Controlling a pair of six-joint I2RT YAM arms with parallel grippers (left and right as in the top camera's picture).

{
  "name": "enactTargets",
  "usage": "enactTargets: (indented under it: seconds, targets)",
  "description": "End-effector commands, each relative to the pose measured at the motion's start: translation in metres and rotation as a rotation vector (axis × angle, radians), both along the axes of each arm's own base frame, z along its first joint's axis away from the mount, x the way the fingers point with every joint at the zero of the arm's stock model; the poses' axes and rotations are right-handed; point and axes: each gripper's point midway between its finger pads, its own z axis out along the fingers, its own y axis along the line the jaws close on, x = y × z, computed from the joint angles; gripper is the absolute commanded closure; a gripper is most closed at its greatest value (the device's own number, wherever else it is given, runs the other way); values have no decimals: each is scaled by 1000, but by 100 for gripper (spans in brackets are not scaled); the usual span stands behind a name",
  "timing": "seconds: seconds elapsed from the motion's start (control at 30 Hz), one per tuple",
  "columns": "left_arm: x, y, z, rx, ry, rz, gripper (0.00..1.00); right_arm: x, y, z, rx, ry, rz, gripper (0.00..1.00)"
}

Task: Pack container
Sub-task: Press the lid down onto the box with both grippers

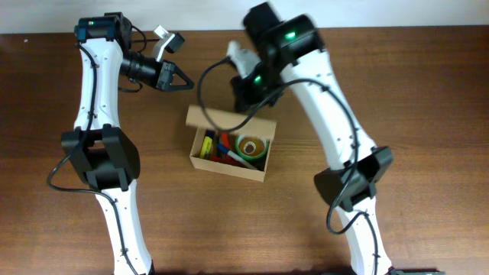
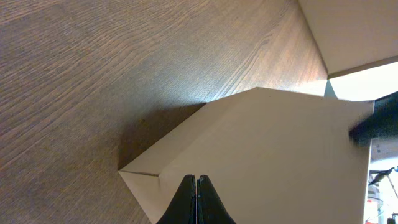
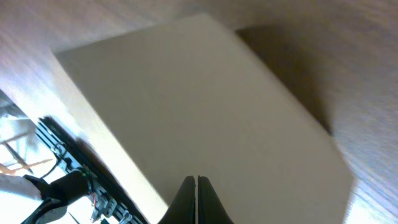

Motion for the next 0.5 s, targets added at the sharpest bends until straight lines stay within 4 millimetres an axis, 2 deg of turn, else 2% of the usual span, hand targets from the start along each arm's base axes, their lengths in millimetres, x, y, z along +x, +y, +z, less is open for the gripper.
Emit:
enactTargets:
  seconds: [0.0,0.1,0.17,0.23,0.3,0.37,0.47]
  targets:
    - [-3,6,27,32,-63,16,99,-24,9,5,-60,-21,39,96]
    - [-5,11,41,38,-92,32,99,-32,9,-1,-167,-76,61,96]
    - [-4,22,50,68,-109,66,98,-20,-9,4,-279,-172,20,96]
    - [0,42,56,162,-114,150,99,-10,-26,14,-310,-214,-37,96]
    - [1,61,70,279,-153,225,98,4,-52,24,-375,-270,-126,96]
    - [-6,66,93,332,-199,270,98,10,-65,32,-396,-299,-164,96]
    - [-24,76,144,416,-319,362,99,4,-89,35,-418,-272,-189,96]
